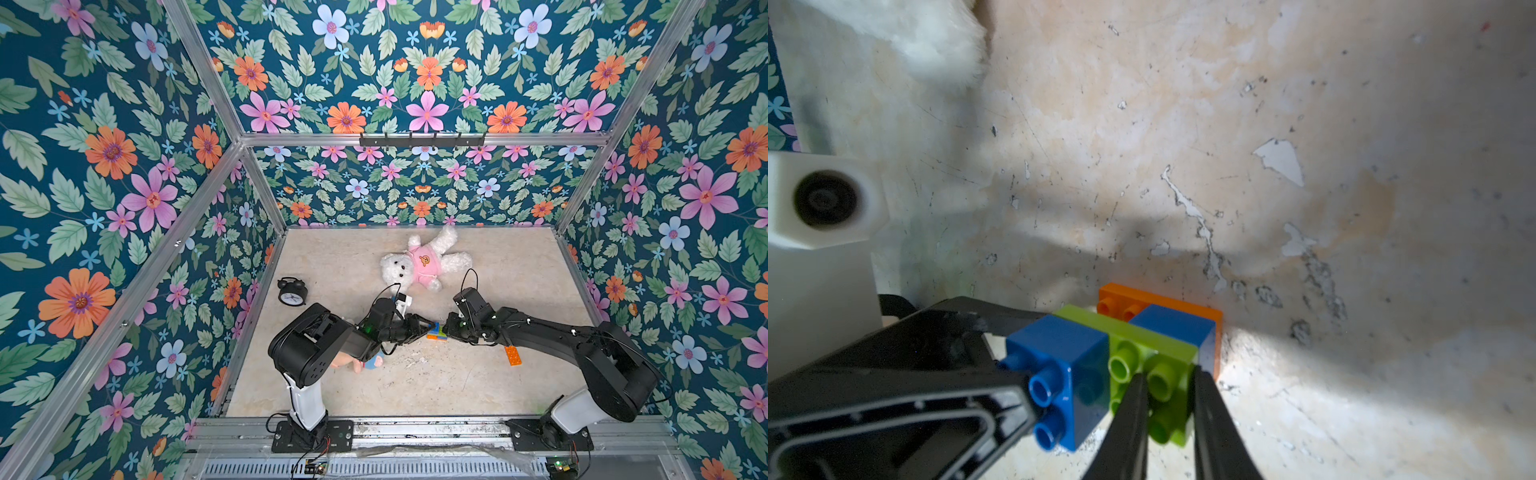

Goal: Assemble the number 5 with lego
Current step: Assemble the lego brick with the lego brick.

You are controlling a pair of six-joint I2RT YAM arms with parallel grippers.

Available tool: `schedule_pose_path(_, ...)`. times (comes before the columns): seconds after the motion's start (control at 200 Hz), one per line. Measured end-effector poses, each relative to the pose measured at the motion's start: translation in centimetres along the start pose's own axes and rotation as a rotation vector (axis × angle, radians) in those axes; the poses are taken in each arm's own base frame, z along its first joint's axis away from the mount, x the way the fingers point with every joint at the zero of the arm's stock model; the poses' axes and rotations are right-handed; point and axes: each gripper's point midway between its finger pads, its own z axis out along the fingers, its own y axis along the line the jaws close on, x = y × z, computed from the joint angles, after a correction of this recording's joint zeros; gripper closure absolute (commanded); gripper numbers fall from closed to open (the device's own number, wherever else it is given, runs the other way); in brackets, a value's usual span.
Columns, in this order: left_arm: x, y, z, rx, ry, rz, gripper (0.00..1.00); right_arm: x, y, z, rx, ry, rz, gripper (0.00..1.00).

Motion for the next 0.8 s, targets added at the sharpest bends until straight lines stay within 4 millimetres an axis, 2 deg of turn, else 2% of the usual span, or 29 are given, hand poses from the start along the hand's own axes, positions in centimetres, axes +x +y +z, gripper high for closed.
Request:
schedule_pose_path(0.53,0.03,0.06,-0.05,0.007,-0.004,0.001,0.72,-0.01,0.01,0.04,-0.004,-0.002,-0.001,0.78)
schedule_pose_path(0.65,0.03,0.06,-0.04,0.007,-0.003,0.001,0.70,-0.03,0.03,0.02,-0.004,-0.002,-0.001,0.78)
schedule_pose_path(0.71,0.02,0.02,-0.03,0.008,-0.003,0.002,0.61,-0.03,0.04,0.01,-0.003,-0.002,-0.001,0.78)
schedule_pose_path(0.765,0.00,-0.01,-0.04,0.005,-0.002,0.000,0.58,-0.04,0.04,0.00,-0.003,-0.001,0.000,0.78)
schedule_pose_path(0.8,-0.01,-0.02,-0.03,0.003,-0.001,0.001,0.52,-0.03,0.04,0.00,-0.002,-0.001,-0.001,0.78)
